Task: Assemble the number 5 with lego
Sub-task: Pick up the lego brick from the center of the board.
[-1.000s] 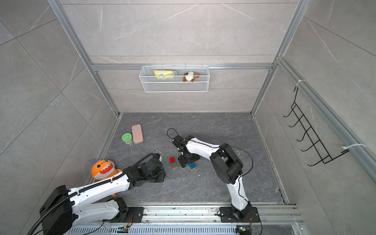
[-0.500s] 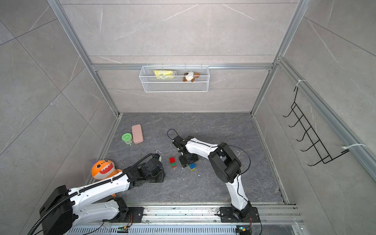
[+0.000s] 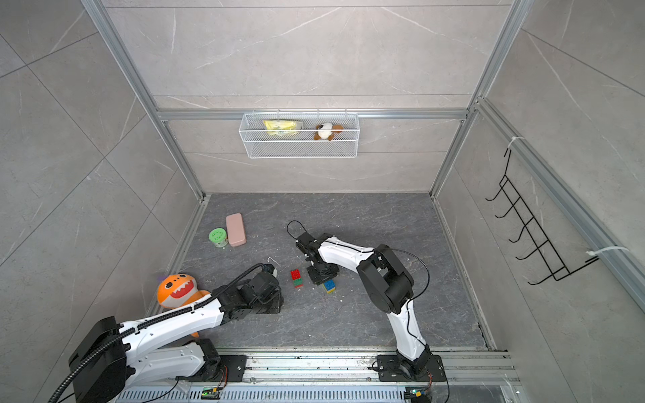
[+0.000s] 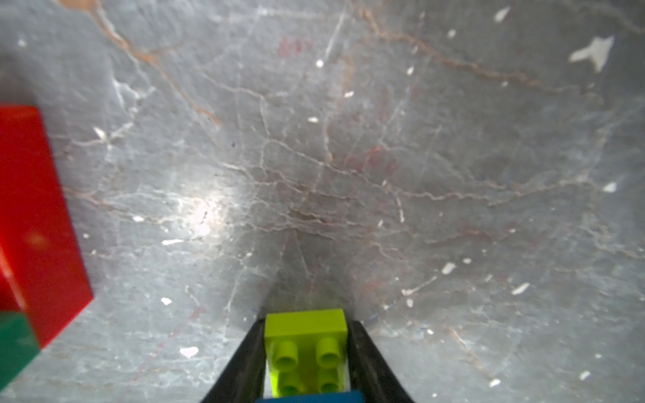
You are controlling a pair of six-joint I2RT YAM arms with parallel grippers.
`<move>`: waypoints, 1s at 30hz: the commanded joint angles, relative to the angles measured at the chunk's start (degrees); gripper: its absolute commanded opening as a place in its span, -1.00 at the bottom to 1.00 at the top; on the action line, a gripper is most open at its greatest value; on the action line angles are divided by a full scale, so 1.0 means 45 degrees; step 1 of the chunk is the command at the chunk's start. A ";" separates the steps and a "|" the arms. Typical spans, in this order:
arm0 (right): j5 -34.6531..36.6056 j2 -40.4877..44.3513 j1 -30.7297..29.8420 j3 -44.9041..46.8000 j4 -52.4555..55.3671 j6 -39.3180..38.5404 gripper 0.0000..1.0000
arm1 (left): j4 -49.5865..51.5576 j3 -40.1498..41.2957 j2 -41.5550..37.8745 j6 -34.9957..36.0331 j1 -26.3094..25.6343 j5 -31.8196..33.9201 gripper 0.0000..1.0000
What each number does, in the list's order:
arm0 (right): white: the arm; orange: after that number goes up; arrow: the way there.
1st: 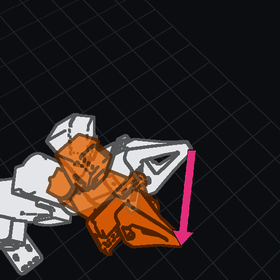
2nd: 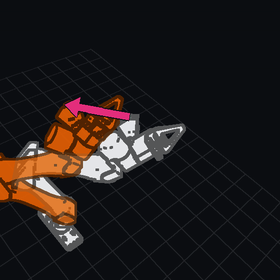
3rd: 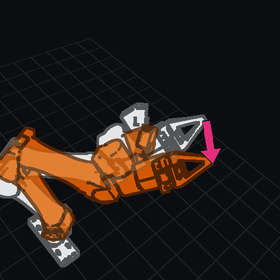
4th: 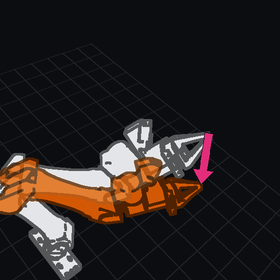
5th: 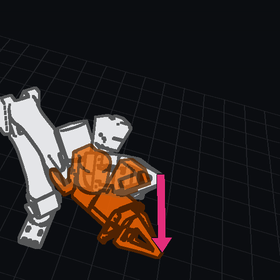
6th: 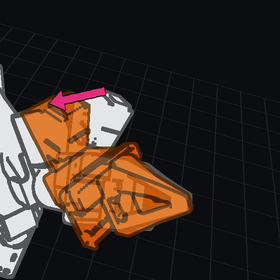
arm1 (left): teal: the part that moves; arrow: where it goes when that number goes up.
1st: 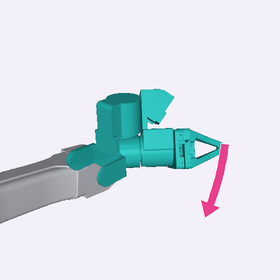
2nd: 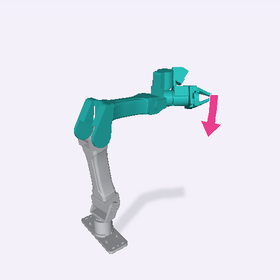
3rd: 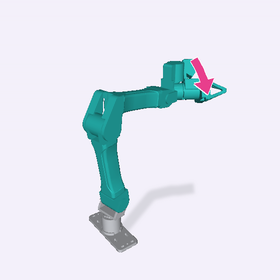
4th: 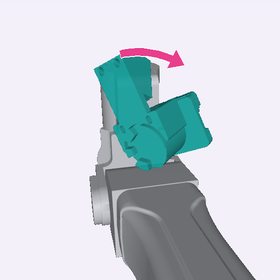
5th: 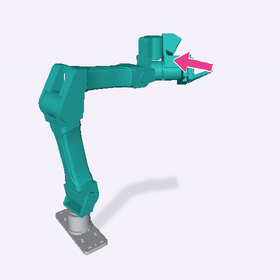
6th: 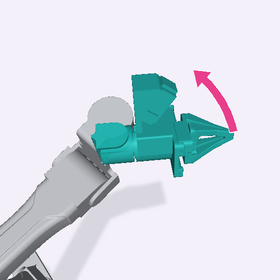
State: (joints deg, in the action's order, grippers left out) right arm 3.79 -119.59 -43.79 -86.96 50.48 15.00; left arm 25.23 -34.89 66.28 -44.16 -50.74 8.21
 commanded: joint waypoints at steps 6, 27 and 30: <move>-0.0021 0.0094 0.0024 0.0279 0.0000 0.0025 -0.30 | -0.0255 -0.0179 0.0362 0.0072 0.0065 -0.0388 -0.23; 0.0120 0.2851 0.0121 0.2096 -0.0340 0.0411 -0.29 | -0.0415 -0.2515 0.3057 -0.0086 0.0035 -0.0357 0.49; 0.0095 0.3188 0.0199 0.2487 -0.0455 0.0469 -0.29 | -0.0334 -0.2982 0.3673 -0.0224 0.0026 -0.0037 0.62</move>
State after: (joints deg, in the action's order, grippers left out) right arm 3.68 -107.48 -43.40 -77.47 48.90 15.88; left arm 23.18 -45.67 81.08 -44.16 -50.74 6.13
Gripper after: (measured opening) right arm 0.356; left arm 0.798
